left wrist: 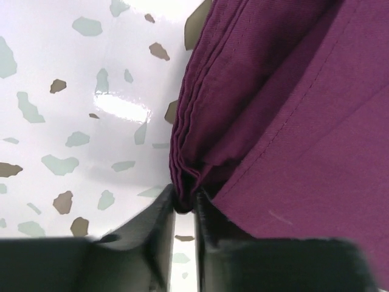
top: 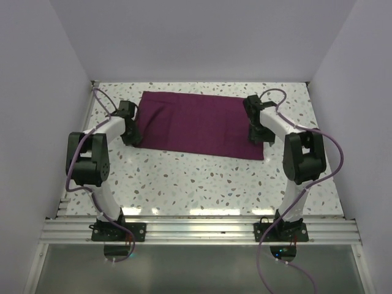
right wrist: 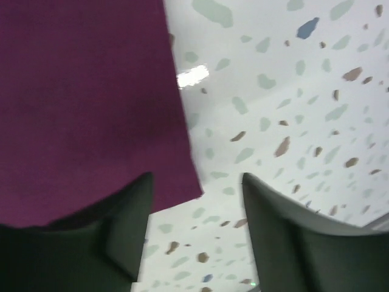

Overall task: Open and lay out the surgical kit
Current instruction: Open the surgical kit at the center of the board.

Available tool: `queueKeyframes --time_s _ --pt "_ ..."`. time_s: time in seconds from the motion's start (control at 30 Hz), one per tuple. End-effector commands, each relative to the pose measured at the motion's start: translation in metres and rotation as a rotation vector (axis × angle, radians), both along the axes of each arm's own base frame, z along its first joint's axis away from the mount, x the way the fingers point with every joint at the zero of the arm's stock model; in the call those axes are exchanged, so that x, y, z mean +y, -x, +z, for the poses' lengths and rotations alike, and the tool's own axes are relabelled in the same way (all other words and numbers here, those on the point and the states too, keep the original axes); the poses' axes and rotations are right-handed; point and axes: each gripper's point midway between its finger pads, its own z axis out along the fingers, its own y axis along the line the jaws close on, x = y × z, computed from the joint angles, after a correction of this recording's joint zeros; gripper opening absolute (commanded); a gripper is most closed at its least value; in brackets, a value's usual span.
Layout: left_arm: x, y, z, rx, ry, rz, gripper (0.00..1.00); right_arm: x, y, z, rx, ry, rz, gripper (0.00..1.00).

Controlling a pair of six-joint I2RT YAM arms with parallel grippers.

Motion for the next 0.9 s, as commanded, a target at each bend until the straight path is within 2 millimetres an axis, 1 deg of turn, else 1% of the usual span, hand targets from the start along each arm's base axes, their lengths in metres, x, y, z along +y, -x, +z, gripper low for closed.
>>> queueKeyframes --time_s 0.0,0.03,0.07,0.1,0.13,0.17,0.2,0.23,0.27,0.3,0.33,0.37,0.4,0.43,0.47,0.5,0.53,0.57,0.6,0.63,0.67,0.7,0.73,0.77,0.8,0.83,0.87 --pt "0.002 0.012 0.009 0.003 0.021 0.021 0.3 -0.034 -0.001 0.017 -0.02 0.109 -0.081 0.7" --pt "0.001 0.01 0.015 -0.012 0.021 0.019 0.53 -0.036 -0.001 0.019 -0.018 0.118 -0.082 0.8" --pt "0.002 0.009 0.021 -0.024 0.011 0.022 0.67 -0.04 -0.003 0.027 -0.033 0.131 -0.087 0.87" --pt "0.003 0.001 0.042 -0.079 -0.002 0.025 0.97 -0.042 -0.001 0.03 -0.03 0.137 -0.088 0.88" --pt "0.006 -0.003 0.054 -0.109 -0.022 0.034 1.0 -0.041 -0.002 0.035 -0.041 0.134 -0.088 0.89" --pt "0.01 -0.008 0.069 -0.145 -0.058 0.044 1.0 -0.039 -0.002 0.045 -0.066 0.114 -0.086 0.89" --pt "0.012 -0.013 0.096 -0.218 -0.075 0.05 1.0 -0.036 -0.004 0.05 -0.086 0.09 -0.082 0.89" --pt "0.014 -0.021 0.118 -0.282 -0.096 0.045 1.0 -0.032 -0.007 0.056 -0.108 0.063 -0.063 0.89" --pt "0.015 -0.034 0.138 -0.371 -0.103 0.042 1.0 -0.025 -0.01 0.06 -0.132 0.018 -0.045 0.88" --pt "0.014 -0.038 0.156 -0.437 -0.097 0.033 1.0 -0.011 -0.018 0.073 -0.201 -0.072 -0.018 0.88" --pt "0.014 -0.043 0.162 -0.467 -0.098 0.021 1.0 -0.002 -0.023 0.078 -0.227 -0.123 0.01 0.88" --pt "0.011 -0.049 0.166 -0.479 -0.074 0.004 1.0 0.006 -0.033 0.087 -0.279 -0.166 0.027 0.87" --pt "0.012 -0.064 0.171 -0.472 -0.075 0.012 1.0 0.018 -0.036 0.093 -0.299 -0.228 0.054 0.87" --pt "0.013 -0.06 0.163 -0.402 -0.076 0.029 1.0 0.023 -0.04 0.096 -0.31 -0.251 0.062 0.86" --pt "0.013 -0.066 0.156 -0.365 -0.08 0.047 0.99 0.027 -0.048 0.103 -0.334 -0.269 0.072 0.86" --pt "0.012 -0.074 0.17 -0.394 -0.077 0.062 0.97 0.033 -0.053 0.1 -0.323 -0.289 0.087 0.86" --pt "0.011 -0.079 0.175 -0.423 -0.07 0.071 0.97 0.035 -0.058 0.1 -0.323 -0.295 0.093 0.86" --pt "0.006 -0.084 0.18 -0.453 -0.053 0.059 0.97 0.038 -0.067 0.11 -0.341 -0.301 0.104 0.86" --pt "0.004 -0.086 0.182 -0.471 -0.042 0.048 0.97 0.038 -0.074 0.099 -0.316 -0.291 0.097 0.86" --pt "0.002 -0.089 0.184 -0.489 -0.035 0.043 0.97 0.039 -0.08 0.098 -0.312 -0.288 0.101 0.86" --pt "0.0 -0.091 0.183 -0.487 -0.024 0.033 0.96 0.04 -0.091 0.106 -0.328 -0.29 0.103 0.86" --pt "-0.001 -0.093 0.179 -0.479 -0.02 0.031 0.94 0.041 -0.098 0.104 -0.324 -0.29 0.104 0.85" --pt "-0.002 -0.092 0.174 -0.461 -0.016 0.027 0.93 0.04 -0.105 0.084 -0.277 -0.279 0.095 0.84" --pt "-0.004 -0.092 0.169 -0.448 -0.007 0.019 0.91 0.041 -0.114 0.095 -0.294 -0.284 0.091 0.84" --pt "-0.006 -0.091 0.161 -0.426 -0.006 0.016 0.89 0.037 -0.12 0.093 -0.293 -0.283 0.074 0.83" --pt "-0.006 -0.089 0.157 -0.417 -0.002 0.016 0.88 0.035 -0.126 0.079 -0.268 -0.276 0.058 0.82" --pt "-0.007 -0.087 0.152 -0.406 0.002 0.012 0.87 0.031 -0.133 0.086 -0.289 -0.274 0.041 0.82"
